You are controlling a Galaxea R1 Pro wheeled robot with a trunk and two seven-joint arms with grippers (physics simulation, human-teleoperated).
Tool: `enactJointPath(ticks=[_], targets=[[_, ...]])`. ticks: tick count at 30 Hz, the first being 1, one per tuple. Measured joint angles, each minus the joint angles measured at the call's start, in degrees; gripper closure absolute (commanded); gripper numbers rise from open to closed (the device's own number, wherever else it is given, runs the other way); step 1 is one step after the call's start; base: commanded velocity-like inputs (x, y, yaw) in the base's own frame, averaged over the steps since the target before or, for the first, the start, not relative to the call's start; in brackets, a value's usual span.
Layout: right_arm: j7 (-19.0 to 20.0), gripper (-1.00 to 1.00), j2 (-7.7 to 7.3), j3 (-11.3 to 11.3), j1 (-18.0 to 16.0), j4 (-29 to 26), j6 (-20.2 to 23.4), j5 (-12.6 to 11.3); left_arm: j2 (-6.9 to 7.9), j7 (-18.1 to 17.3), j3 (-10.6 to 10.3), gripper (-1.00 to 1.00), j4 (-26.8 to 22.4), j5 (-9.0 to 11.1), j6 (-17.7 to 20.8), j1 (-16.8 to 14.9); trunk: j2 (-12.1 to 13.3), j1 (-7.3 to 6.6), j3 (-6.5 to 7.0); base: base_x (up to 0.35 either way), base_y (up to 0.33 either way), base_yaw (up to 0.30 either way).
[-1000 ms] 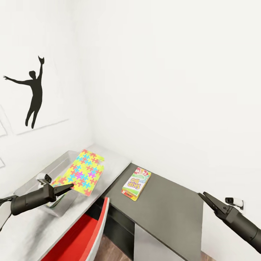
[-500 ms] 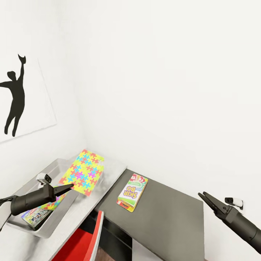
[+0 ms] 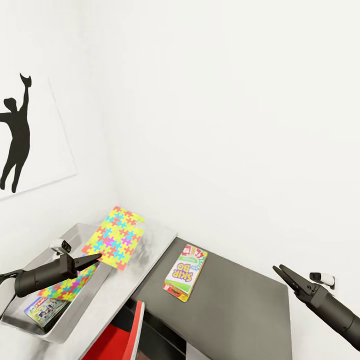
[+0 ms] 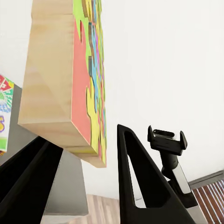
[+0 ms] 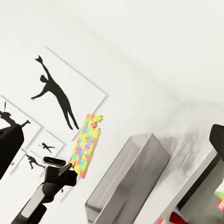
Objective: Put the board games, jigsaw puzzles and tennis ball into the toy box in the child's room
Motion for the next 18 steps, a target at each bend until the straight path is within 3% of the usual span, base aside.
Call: enactJointPath(ticks=[18], targets=[[-0.05, -1.00, -0.27, 0.02, 0.01, 0.00, 0.39, 0.06, 0.00, 0.00, 0.01, 1.00, 0.17, -0.05, 0.00, -0.01, 0.01, 0.02, 0.00, 0.029, 0.019, 0.000]])
